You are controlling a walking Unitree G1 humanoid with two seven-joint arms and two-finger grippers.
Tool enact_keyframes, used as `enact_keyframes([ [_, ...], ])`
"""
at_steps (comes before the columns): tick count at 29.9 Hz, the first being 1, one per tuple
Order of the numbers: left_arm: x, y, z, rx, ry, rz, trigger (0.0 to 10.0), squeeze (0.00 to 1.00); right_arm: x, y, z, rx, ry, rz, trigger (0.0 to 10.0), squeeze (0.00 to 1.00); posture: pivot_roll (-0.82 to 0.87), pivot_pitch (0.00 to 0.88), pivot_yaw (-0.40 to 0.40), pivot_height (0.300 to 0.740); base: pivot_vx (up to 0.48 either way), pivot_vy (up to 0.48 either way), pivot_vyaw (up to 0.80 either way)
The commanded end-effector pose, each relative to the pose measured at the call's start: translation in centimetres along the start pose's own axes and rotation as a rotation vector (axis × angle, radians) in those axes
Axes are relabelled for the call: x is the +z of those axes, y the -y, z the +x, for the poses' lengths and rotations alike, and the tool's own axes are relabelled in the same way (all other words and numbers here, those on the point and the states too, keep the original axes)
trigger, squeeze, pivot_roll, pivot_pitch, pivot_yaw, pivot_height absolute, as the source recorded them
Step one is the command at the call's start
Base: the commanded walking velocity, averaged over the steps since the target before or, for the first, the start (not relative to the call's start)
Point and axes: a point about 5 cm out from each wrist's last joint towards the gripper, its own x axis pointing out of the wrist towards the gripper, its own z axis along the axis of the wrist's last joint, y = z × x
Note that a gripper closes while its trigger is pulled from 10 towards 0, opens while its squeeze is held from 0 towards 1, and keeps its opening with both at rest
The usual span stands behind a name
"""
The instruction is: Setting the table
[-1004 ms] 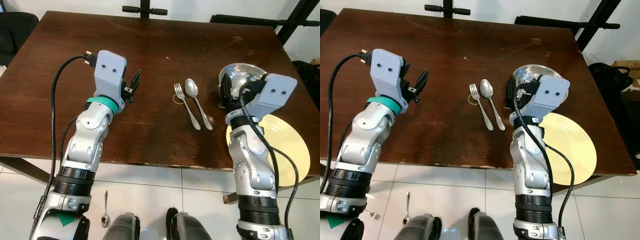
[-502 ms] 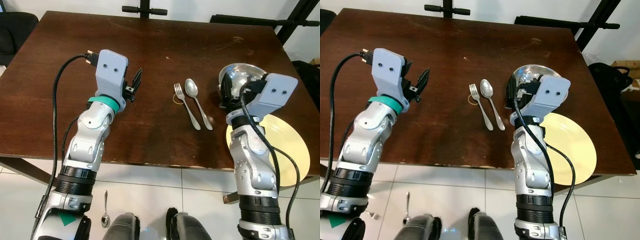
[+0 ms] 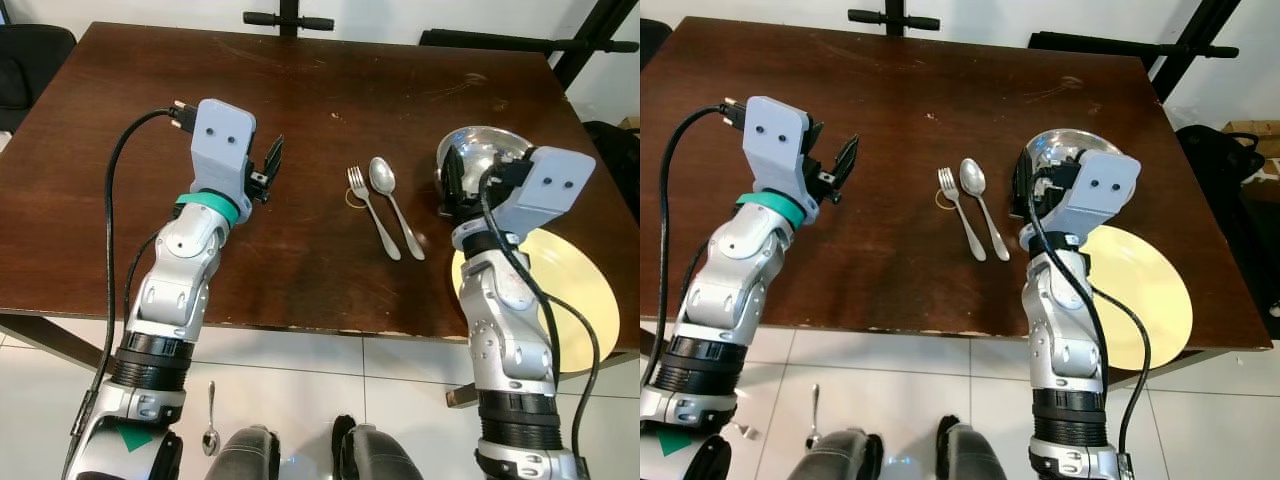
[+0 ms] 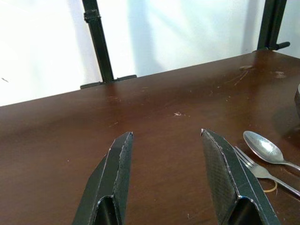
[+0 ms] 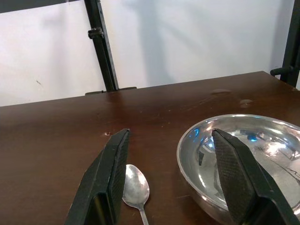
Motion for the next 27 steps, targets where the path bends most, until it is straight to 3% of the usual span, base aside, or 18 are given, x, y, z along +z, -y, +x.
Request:
enact_keyframes([
  [1, -0.55, 0.25, -0.07, -0.002, -0.019, 0.001, 10.0, 0.0, -0.07, 0.08, -0.05, 0.0, -0.011, -0.003, 10.0, 0.0, 0.14, 0.063, 0.002, 0.74, 0.0, 0.0, 0.0],
  [27, -0.53, 0.17, 0.02, -0.001, -0.022, 0.007, 10.0, 0.0, -0.16, 0.0, -0.03, -0.005, -0.012, 0.003, 10.0, 0.0, 0.15, 0.067, 0.008, 0.74, 0.0, 0.0, 0.0],
])
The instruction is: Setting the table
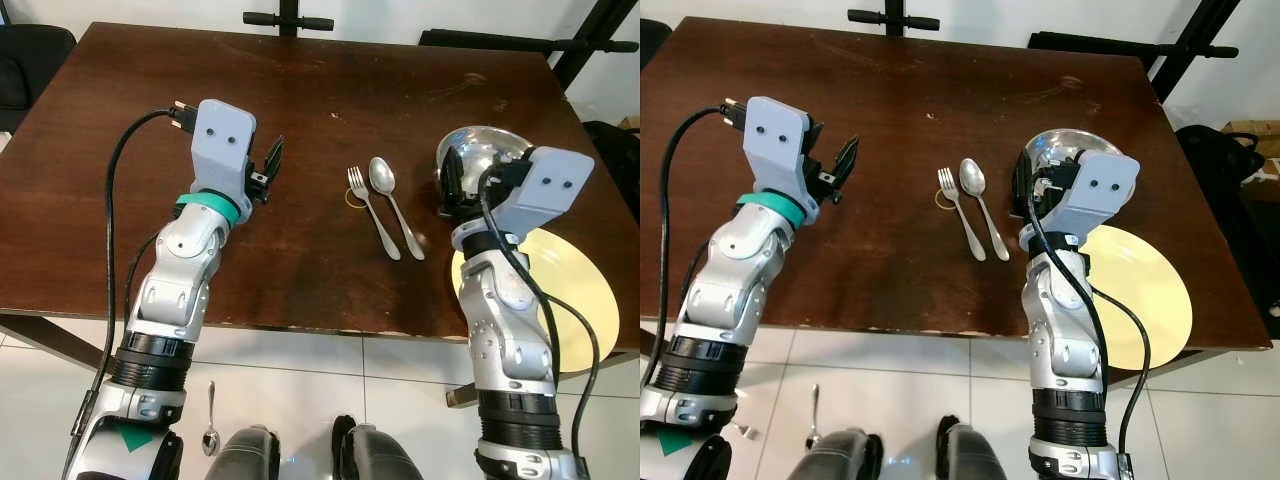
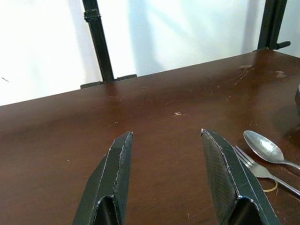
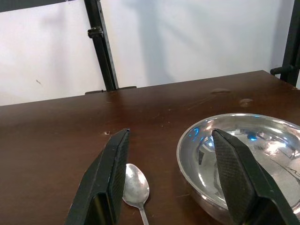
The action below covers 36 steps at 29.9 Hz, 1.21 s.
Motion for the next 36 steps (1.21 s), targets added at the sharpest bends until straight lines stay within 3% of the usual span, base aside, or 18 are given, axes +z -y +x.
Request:
enact_keyframes([
  [1, -0.47, 0.18, 0.02, -0.002, -0.019, 0.006, 10.0, 0.0, -0.13, 0.01, -0.03, -0.005, -0.009, 0.003, 10.0, 0.0, 0.15, 0.067, 0.008, 0.74, 0.0, 0.0, 0.0],
  [36, -0.49, 0.08, 0.03, 0.0, -0.022, 0.013, 10.0, 0.0, -0.18, -0.11, -0.03, -0.005, -0.01, 0.005, 10.0, 0.0, 0.15, 0.067, 0.009, 0.74, 0.0, 0.0, 0.0],
])
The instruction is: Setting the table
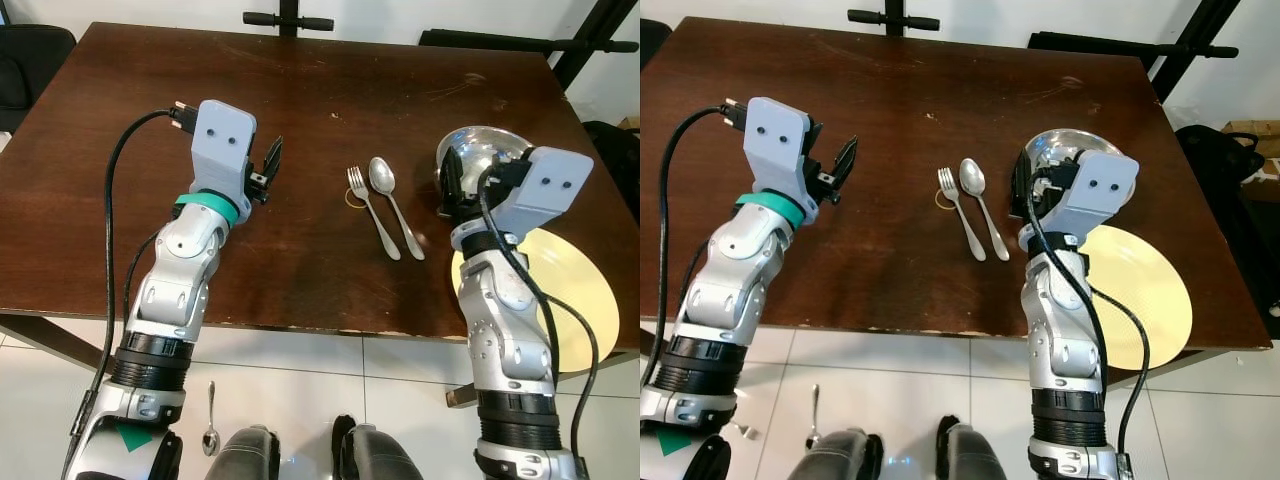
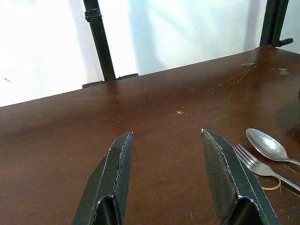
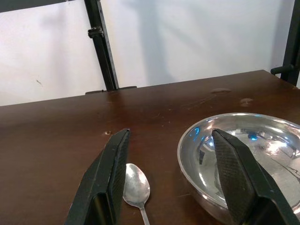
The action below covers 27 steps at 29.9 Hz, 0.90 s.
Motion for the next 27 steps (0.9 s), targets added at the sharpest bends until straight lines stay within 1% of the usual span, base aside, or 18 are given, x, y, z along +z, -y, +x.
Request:
enact_keyframes([
  [1, -0.44, 0.19, 0.03, -0.004, -0.017, -0.003, 10.0, 0.0, -0.16, -0.05, -0.03, -0.005, -0.009, 0.003, 10.0, 0.0, 0.15, 0.067, 0.009, 0.74, 0.0, 0.0, 0.0],
  [6, -0.45, 0.23, 0.02, -0.006, -0.018, -0.007, 10.0, 0.0, -0.17, -0.04, -0.05, -0.005, -0.01, 0.002, 10.0, 0.0, 0.15, 0.067, 0.009, 0.74, 0.0, 0.0, 0.0],
  [27, -0.43, 0.38, -0.03, -0.012, -0.017, -0.024, 10.0, 0.0, -0.23, -0.09, -0.06, 0.003, -0.013, -0.001, 10.0, 0.0, 0.15, 0.06, 0.007, 0.74, -0.429, 0.0, 0.0],
])
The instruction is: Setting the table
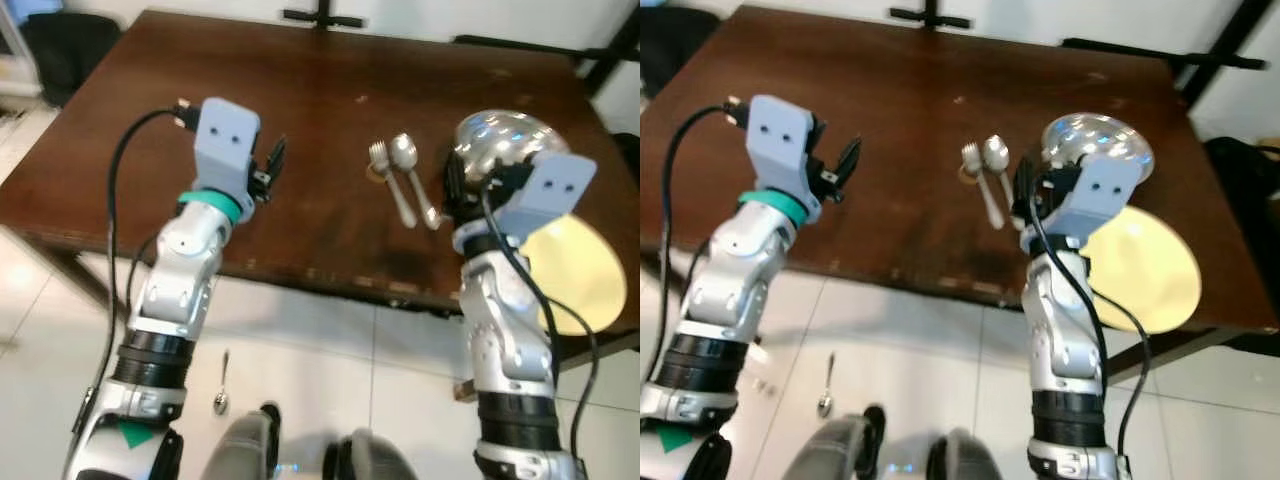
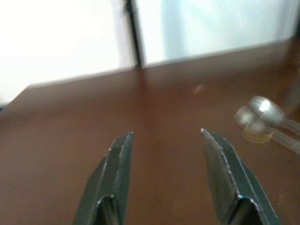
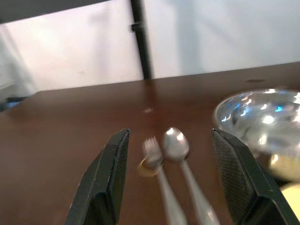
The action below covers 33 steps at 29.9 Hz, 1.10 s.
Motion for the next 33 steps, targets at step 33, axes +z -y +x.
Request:
enact_keyframes([
  [33, -0.08, 0.59, 0.21, -0.025, -0.009, -0.015, 10.0, 0.0, -0.15, 0.53, -0.26, -0.031, -0.008, 0.002, 10.0, 0.0, 0.14, 0.067, 0.014, 0.74, -0.228, 0.0, 0.0],
])
